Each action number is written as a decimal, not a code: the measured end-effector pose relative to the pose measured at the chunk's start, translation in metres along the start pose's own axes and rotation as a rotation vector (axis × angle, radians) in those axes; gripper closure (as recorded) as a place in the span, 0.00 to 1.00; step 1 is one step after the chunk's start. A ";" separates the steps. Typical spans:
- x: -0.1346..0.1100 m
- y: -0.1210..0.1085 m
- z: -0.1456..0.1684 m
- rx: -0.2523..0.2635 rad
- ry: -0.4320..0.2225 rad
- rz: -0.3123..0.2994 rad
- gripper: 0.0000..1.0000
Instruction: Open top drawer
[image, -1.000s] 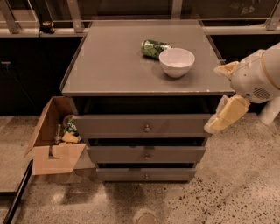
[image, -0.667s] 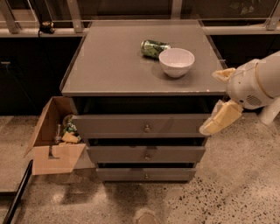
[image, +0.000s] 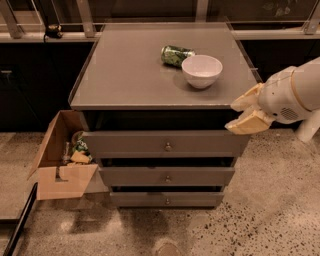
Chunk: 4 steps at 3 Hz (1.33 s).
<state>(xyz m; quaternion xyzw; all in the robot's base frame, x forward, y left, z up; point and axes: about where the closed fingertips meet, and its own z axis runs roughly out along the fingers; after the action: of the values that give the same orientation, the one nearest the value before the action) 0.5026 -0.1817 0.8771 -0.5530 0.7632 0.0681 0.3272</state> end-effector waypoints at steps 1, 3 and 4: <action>0.000 0.000 0.000 0.000 0.000 0.000 0.73; 0.011 0.028 0.026 0.083 -0.077 0.049 1.00; 0.027 0.036 0.064 0.134 -0.132 0.115 1.00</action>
Offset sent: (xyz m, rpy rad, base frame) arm -0.0140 0.0119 -0.0110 0.0436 -0.1528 -0.0435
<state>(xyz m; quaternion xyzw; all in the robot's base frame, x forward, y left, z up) 0.4931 -0.1597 0.8029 -0.4796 0.7733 0.0720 0.4085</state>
